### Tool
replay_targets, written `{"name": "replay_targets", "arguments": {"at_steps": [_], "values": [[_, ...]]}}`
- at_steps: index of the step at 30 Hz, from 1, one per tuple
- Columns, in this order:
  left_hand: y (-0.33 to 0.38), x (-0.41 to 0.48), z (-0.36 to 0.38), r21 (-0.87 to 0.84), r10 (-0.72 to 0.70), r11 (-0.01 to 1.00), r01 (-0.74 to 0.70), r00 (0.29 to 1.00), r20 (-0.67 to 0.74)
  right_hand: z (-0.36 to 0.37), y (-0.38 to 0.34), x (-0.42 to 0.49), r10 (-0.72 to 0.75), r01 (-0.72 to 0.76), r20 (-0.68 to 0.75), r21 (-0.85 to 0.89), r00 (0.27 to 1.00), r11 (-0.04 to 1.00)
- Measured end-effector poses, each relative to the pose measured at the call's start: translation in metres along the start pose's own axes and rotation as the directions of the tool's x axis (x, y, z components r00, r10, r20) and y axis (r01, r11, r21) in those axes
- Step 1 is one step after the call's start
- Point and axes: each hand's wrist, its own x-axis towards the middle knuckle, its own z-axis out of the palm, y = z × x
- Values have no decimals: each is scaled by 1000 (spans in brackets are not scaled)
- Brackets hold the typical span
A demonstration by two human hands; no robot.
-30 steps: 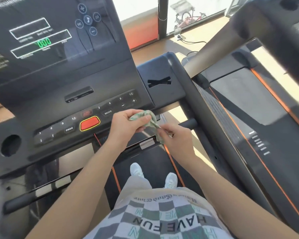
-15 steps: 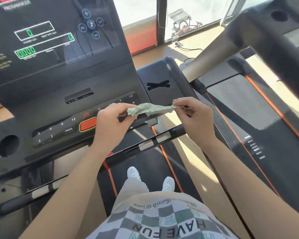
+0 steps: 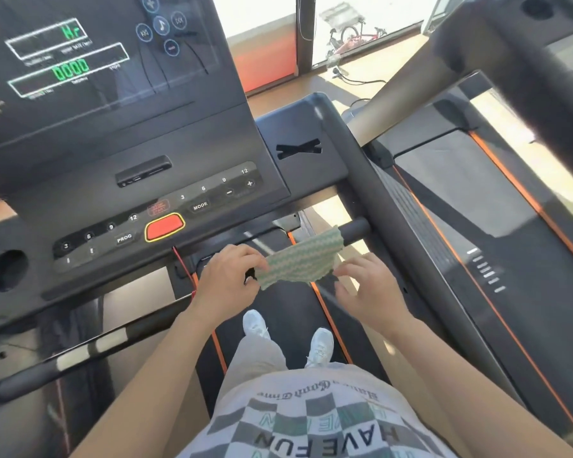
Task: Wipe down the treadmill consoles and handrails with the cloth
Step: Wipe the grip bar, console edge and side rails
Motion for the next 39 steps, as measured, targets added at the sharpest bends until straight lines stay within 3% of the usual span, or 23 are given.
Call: {"name": "replay_targets", "arguments": {"at_steps": [5,12,17,25,29,31,33,36,38,39], "values": [[21,22,3,-82,-16,997,14,1000,-26,0,-11,38,-54,55,-48,10,997,998],[30,43,33,24,-40,999,36,971,236,30,-5,65,-247,262,229,-37,942,964],[40,56,48,46,-27,999,17,974,223,19,13,49,-277,271,-7,-177,961,946],[77,99,62,-32,69,998,-62,952,297,23,28,25,-30,-10,-156,-247,987,969],[77,103,63,-92,86,994,-59,946,314,33,23,7,73,-99,-130,-206,989,973],[70,97,60,-100,84,993,-56,947,311,35,18,-1,124,-142,-118,-156,985,977],[63,88,56,-78,101,994,-82,955,278,35,7,-8,222,-222,-87,17,971,975],[54,75,48,-58,88,995,-80,985,146,25,-12,-9,472,-439,11,387,881,811],[51,75,47,-100,82,992,-76,995,61,17,-22,-2,684,-559,86,655,724,509],[52,78,47,-137,80,988,-73,996,45,14,-27,3,753,-531,134,787,644,314]]}}
